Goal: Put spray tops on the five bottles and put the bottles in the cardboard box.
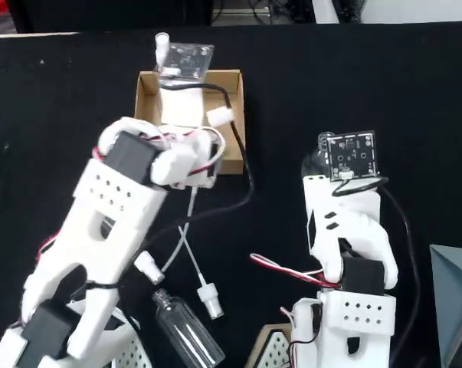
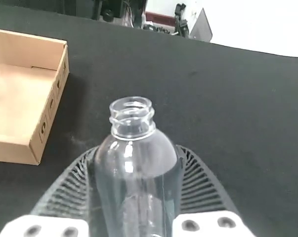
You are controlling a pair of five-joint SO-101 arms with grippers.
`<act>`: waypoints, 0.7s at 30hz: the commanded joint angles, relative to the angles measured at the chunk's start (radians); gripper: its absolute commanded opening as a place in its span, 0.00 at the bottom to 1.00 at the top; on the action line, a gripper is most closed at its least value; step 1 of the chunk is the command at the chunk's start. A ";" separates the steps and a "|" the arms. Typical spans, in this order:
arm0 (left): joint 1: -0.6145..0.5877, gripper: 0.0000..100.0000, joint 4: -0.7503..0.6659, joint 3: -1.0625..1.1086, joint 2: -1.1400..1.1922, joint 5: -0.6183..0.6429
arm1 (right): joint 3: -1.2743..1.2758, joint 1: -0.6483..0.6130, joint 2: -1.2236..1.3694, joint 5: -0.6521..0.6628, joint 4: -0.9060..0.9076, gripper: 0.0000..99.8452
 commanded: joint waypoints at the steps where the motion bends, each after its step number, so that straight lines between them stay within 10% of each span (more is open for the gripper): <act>1: -0.074 0.03 -0.021 -0.008 -0.084 0.020 | -0.008 -0.025 -0.031 -0.005 0.003 0.04; 21: -0.182 0.03 -0.315 0.338 -0.408 0.196 | -0.010 -0.025 -0.051 -0.003 0.011 0.04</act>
